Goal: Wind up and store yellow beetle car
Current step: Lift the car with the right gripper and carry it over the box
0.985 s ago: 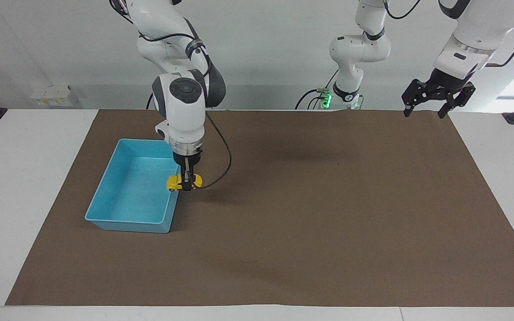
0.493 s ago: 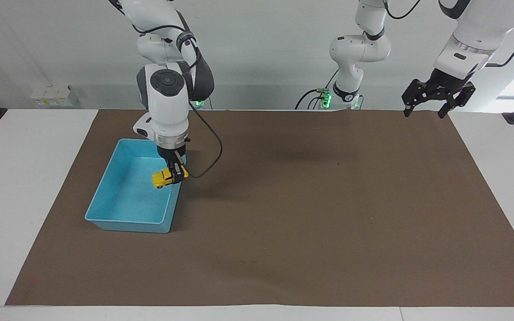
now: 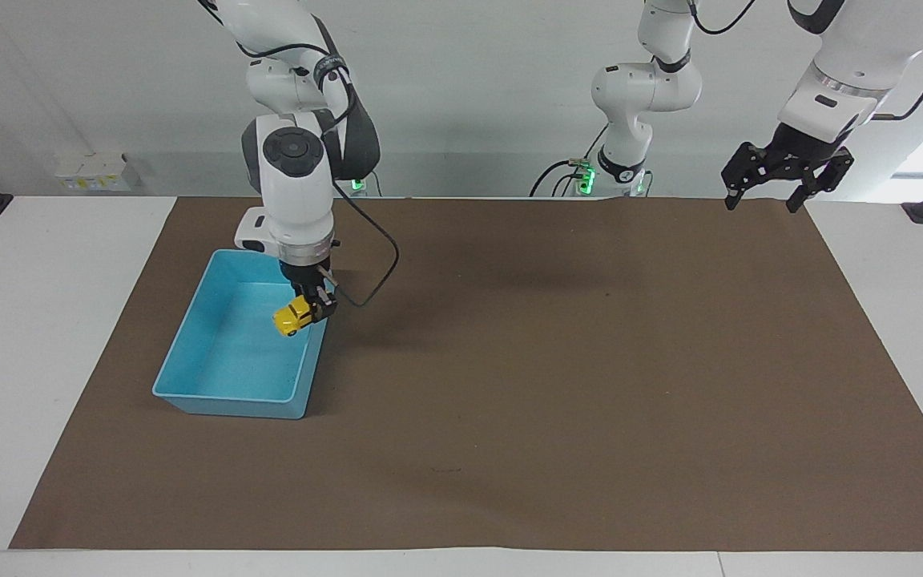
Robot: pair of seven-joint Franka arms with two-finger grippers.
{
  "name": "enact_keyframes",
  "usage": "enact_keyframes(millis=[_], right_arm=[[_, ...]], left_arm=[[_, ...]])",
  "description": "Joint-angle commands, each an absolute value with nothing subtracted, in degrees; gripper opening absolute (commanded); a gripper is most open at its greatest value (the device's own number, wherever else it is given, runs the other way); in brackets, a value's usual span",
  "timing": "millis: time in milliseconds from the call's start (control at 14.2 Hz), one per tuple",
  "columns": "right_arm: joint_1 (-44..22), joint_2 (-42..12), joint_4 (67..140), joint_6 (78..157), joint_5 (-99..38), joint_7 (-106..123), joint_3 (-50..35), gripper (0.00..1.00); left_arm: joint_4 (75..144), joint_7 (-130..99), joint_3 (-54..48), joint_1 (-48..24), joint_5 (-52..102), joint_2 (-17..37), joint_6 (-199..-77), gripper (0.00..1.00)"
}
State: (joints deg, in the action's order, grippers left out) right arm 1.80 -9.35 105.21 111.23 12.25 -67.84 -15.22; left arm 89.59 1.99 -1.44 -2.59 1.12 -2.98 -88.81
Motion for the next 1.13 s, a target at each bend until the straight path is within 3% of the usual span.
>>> enact_keyframes(millis=[0, 633, 774, 1056], right_arm=[[5.00, -5.55, 110.81, 115.11, 9.50, -62.59, -16.17, 0.00], [13.26, 1.48, 125.75, 128.21, 9.14, -43.63, -16.17, 0.00], [16.16, 2.98, 128.83, 130.77, 3.37, -33.46, -16.00, 0.00], [22.05, 3.34, 129.37, 131.57, -4.46, -11.56, -15.82, 0.00]], left_arm=[[89.21, 2.64, -1.85, -1.93, 0.79, -3.52, -87.71, 1.00], [89.21, 2.55, -1.76, -1.93, 0.79, -3.52, -87.71, 1.00], [89.21, 2.55, -1.85, -1.93, 0.79, -3.52, -87.71, 1.00], [89.21, 2.55, -1.85, -1.93, 0.79, -3.52, -87.71, 1.00]])
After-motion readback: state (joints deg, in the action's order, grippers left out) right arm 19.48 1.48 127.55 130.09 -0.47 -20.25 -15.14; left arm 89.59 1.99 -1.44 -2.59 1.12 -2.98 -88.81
